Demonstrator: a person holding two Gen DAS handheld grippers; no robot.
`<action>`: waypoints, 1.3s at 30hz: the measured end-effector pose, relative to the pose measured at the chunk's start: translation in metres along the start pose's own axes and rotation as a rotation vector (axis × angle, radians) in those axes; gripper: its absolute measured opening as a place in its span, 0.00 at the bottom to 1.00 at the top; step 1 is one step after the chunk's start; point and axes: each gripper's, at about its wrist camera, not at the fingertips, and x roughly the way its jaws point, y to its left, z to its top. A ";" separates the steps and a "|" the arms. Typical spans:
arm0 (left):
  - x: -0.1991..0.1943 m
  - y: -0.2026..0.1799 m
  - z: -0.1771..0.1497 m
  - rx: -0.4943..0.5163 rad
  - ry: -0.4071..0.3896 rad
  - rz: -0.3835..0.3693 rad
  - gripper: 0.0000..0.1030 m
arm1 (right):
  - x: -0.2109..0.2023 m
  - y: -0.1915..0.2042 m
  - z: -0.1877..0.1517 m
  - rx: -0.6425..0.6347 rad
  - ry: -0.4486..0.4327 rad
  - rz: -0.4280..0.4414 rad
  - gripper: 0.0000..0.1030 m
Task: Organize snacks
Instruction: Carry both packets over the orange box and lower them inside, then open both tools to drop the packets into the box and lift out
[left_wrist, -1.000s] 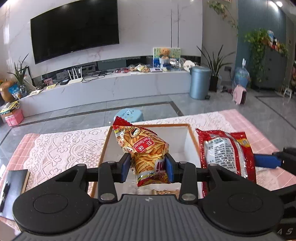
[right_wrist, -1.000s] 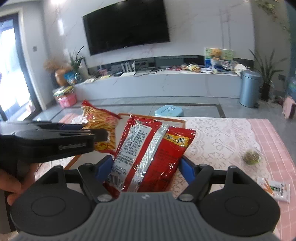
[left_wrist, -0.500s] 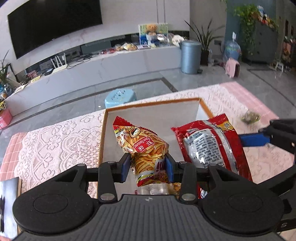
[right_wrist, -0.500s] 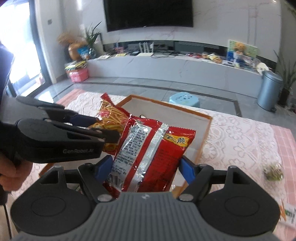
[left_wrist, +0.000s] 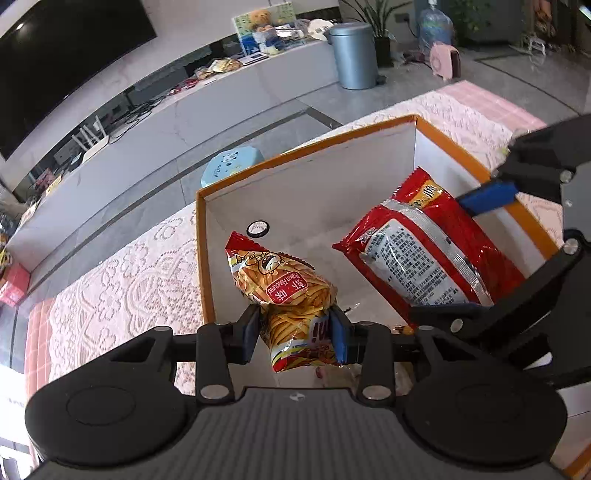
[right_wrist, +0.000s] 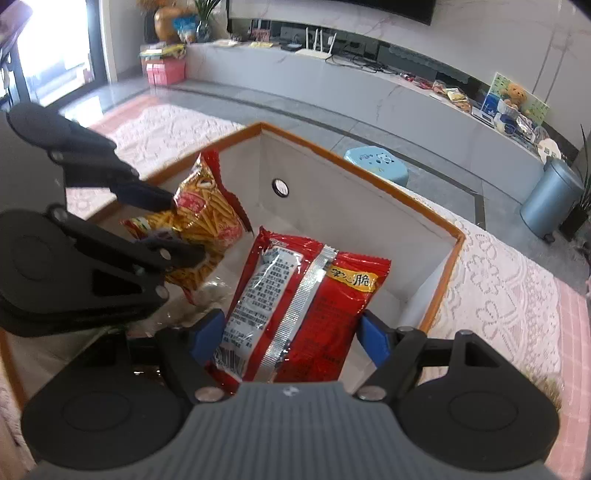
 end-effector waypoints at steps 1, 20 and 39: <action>0.003 0.002 0.003 0.006 0.001 0.000 0.43 | 0.004 0.000 0.001 -0.013 0.006 -0.004 0.73; 0.017 0.001 0.009 0.026 0.059 0.020 0.56 | 0.029 -0.002 0.013 -0.084 0.070 -0.020 0.79; -0.031 -0.002 0.006 -0.044 -0.018 0.058 0.64 | -0.012 0.008 0.008 -0.070 0.001 -0.057 0.90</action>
